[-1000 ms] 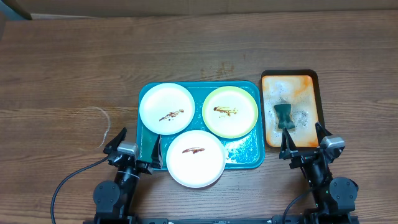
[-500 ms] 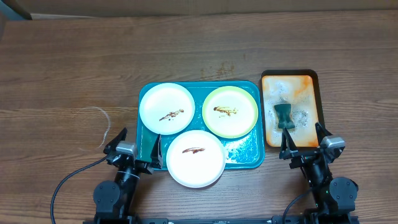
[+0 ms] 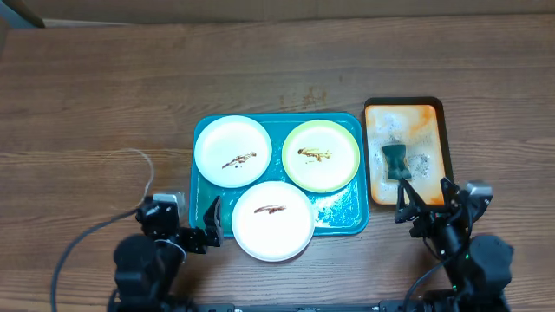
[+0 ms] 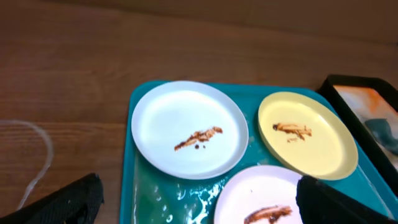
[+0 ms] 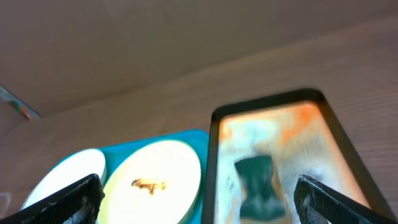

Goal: Clean dirty plates on tray and stack at the side
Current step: 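Move left gripper to the front white plate and grip its rim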

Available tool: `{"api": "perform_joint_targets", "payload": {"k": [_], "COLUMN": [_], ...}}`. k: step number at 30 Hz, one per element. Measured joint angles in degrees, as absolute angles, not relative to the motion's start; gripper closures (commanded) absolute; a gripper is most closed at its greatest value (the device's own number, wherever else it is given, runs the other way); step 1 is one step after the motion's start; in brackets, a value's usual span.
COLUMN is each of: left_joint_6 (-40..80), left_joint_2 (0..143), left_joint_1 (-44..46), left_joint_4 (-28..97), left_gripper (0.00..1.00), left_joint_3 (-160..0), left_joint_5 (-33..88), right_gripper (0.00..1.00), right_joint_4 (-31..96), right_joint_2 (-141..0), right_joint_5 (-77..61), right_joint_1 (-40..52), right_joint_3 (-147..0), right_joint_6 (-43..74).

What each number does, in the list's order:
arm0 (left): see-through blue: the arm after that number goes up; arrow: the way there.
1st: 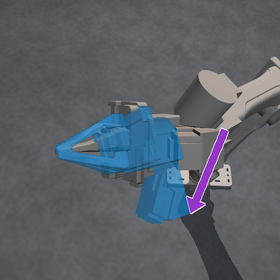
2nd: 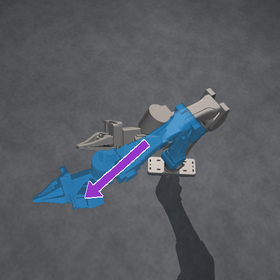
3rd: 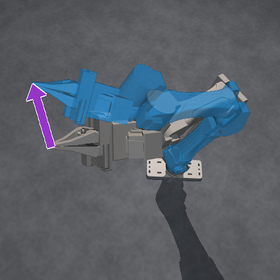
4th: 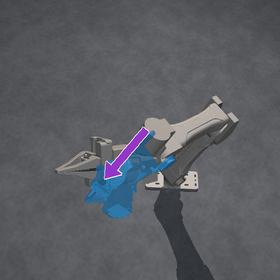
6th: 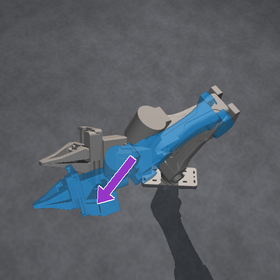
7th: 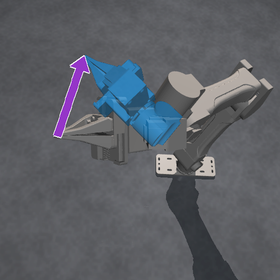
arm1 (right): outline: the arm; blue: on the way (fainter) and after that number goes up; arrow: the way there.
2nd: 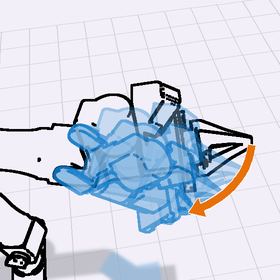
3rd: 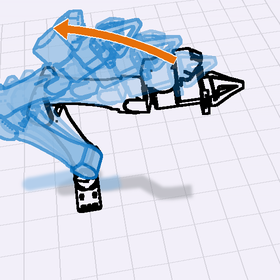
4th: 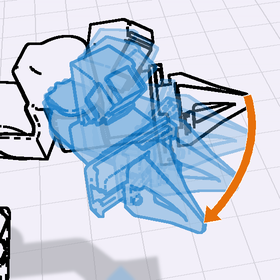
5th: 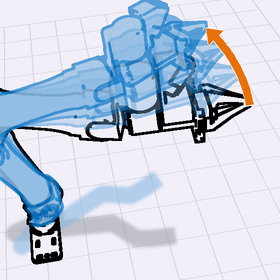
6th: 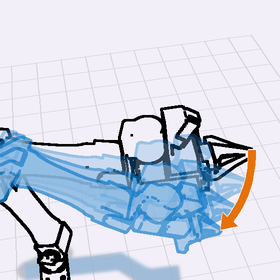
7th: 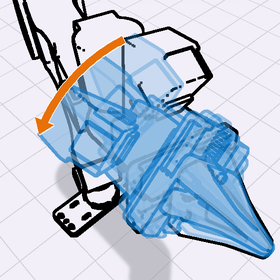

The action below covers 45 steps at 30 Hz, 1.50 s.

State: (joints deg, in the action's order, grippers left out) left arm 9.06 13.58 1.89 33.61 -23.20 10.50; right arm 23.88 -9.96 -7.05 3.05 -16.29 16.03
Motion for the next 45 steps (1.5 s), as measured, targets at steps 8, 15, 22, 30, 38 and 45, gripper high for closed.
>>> {"api": "perform_joint_targets", "payload": {"k": [8,15,22,30,38,45], "left_joint_6": [9.1,10.3,15.0,18.0,19.8,21.4], "left_joint_2": [35.1,51.3,61.0,73.2,86.5,94.1], "left_joint_1": [1.9,1.9,1.9,5.5,12.4,16.0], "left_joint_4": [51.4,63.8,64.7,68.5,70.4,67.6], "left_gripper": [0.0,0.0,0.05,0.14,0.18,0.37], "left_joint_3": [-42.4,-55.6,-57.0,-57.2,-57.1,-57.1], "left_joint_5": [10.6,12.5,16.5,17.7,16.6,14.8], "right_gripper": [0.0,0.0,0.0,0.0,0.0,0.0], "right_joint_4": [41.1,54.6,55.9,55.9,55.6,55.6], "right_joint_2": [-31.4,-50.4,-59.9,-61.5,-61.5,-61.5], "right_joint_5": [-7.2,-7.2,-7.0,-7.0,-6.3,-5.6], "right_joint_1": [3.0,3.0,3.0,3.0,3.0,3.0], "right_joint_3": [-35.6,-51.6,-57.3,-57.3,-57.3,-57.3], "right_joint_6": [17.9,15.6,14.2,13.7,13.6,13.5]}}
